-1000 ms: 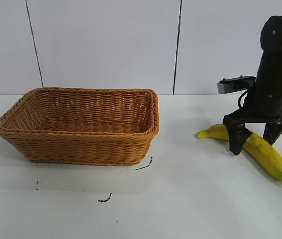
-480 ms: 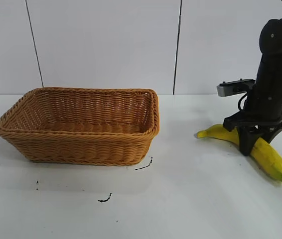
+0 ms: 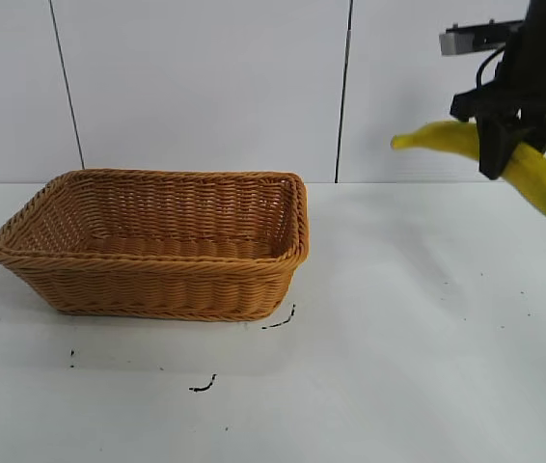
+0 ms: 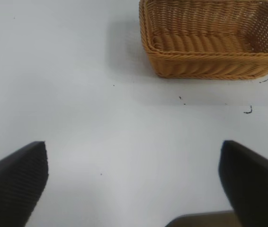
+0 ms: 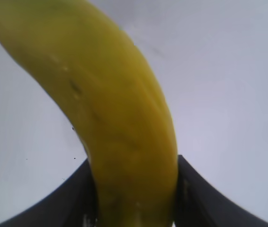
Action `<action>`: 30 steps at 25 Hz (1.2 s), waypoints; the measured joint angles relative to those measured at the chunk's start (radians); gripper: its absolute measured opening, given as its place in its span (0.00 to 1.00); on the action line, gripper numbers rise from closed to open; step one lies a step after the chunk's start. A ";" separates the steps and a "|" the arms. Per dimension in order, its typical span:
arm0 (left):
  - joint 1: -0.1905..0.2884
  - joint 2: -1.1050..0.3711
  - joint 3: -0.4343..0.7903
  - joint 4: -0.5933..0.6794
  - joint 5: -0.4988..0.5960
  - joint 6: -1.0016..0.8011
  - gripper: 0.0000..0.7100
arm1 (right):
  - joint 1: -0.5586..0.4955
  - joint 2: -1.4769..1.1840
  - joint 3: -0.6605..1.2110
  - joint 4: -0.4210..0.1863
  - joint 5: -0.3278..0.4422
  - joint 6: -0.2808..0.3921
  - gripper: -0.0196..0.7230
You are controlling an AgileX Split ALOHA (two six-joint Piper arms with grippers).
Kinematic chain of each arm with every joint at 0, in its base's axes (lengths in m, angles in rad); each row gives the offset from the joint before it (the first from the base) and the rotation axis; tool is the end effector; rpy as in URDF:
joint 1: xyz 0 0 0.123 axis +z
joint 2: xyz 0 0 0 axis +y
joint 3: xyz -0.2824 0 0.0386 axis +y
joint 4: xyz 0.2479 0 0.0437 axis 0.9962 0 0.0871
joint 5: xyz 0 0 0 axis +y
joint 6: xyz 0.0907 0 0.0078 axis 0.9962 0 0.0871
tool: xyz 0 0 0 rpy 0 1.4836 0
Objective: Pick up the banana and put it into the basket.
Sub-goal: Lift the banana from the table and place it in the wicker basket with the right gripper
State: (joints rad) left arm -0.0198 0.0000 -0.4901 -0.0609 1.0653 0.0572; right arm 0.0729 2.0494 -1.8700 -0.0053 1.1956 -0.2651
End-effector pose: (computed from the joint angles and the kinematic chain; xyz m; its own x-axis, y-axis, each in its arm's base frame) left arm -0.0041 -0.0048 0.2742 -0.4660 0.0369 -0.8840 0.0797 0.9968 -0.0005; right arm 0.4402 0.0317 0.2672 -0.9049 -0.3307 -0.2681 -0.3216 0.9436 -0.0783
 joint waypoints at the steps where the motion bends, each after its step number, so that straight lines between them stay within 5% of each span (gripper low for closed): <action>1: 0.000 0.000 0.000 0.000 0.000 0.000 0.98 | 0.004 0.002 -0.012 -0.001 0.002 -0.008 0.45; 14: 0.000 0.000 0.000 0.000 0.000 0.000 0.98 | 0.266 0.105 -0.233 -0.011 0.016 -0.071 0.45; 21: 0.000 0.000 0.000 0.000 0.000 0.000 0.98 | 0.469 0.121 -0.241 -0.034 -0.091 -0.124 0.45; 30: 0.000 0.000 0.000 0.000 0.000 0.000 0.98 | 0.599 0.245 -0.241 -0.083 -0.348 -0.195 0.45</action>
State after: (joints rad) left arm -0.0198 0.0000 -0.4901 -0.0609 1.0653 0.0572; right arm 0.6723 2.2941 -2.1113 -0.0883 0.8474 -0.4599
